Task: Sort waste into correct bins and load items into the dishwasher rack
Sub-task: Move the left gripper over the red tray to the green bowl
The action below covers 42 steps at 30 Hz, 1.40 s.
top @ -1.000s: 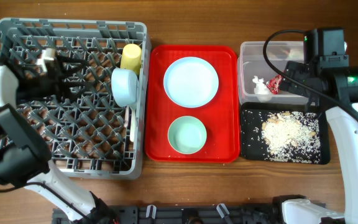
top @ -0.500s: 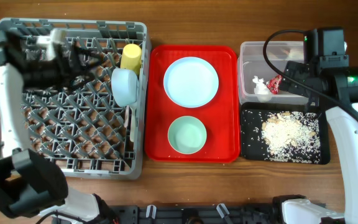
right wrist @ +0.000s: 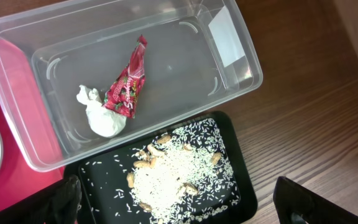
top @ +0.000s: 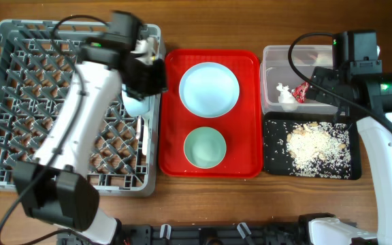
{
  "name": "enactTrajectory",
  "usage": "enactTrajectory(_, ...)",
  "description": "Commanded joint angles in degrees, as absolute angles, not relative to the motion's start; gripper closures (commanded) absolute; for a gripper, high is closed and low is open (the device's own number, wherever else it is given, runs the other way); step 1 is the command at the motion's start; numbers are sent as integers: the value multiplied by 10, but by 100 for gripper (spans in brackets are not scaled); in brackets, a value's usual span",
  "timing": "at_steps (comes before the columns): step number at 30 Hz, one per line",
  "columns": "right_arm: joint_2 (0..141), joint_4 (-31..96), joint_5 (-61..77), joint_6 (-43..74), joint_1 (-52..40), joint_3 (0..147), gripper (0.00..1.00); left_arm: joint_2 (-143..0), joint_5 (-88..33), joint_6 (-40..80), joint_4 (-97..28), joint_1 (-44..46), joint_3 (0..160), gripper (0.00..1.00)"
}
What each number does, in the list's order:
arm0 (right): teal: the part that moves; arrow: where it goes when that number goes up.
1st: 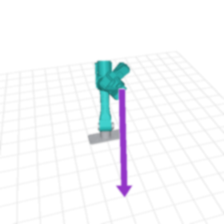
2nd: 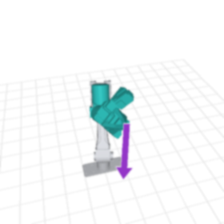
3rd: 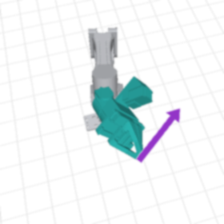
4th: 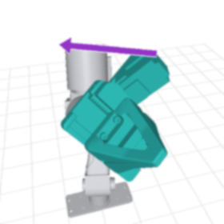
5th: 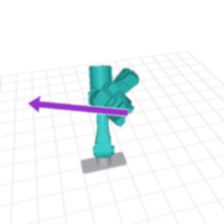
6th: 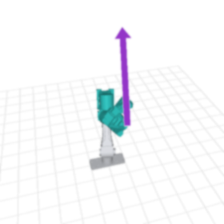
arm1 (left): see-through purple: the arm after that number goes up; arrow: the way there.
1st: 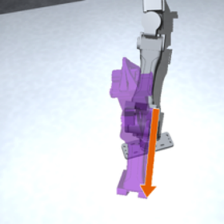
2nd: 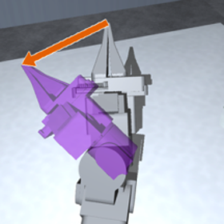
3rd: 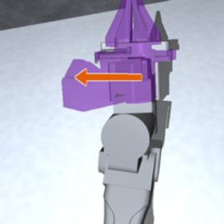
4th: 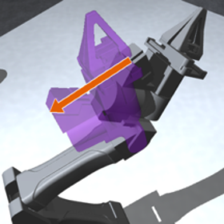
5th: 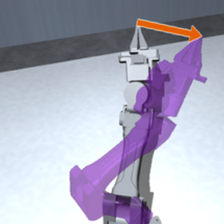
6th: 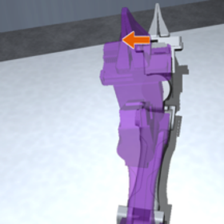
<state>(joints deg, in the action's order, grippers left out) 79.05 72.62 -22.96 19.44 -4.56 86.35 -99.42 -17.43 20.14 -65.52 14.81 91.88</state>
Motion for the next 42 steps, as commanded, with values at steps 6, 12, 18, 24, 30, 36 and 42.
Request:
enactTrajectory(6, 784, 725, -228, 195, -44, 866, 0, -1013, 242, 367, -651, 286, 919, 96)
enactTrajectory(12, 784, 725, -228, 195, -44, 866, 0, -1040, 248, 368, -649, 288, 919, 96)
enactTrajectory(18, 784, 725, -228, 195, -44, 866, 0, -1067, 294, 367, -647, 267, 919, 96)
enactTrajectory(24, 784, 725, -228, 195, -44, 866, 0, -1057, 350, 368, -680, 202, 919, 96)
enactTrajectory(30, 784, 725, -228, 195, -44, 866, 0, -1053, 360, 368, -711, 90, 922, 96)
enactTrajectory(36, 784, 724, -228, 195, -44, 866, 0, -1012, 300, 367, -718, 54, 929, 96)
enactTrajectory(42, 784, 725, -228, 195, -44, 866, 0, -943, 198, 365, -710, 85, 929, 96)
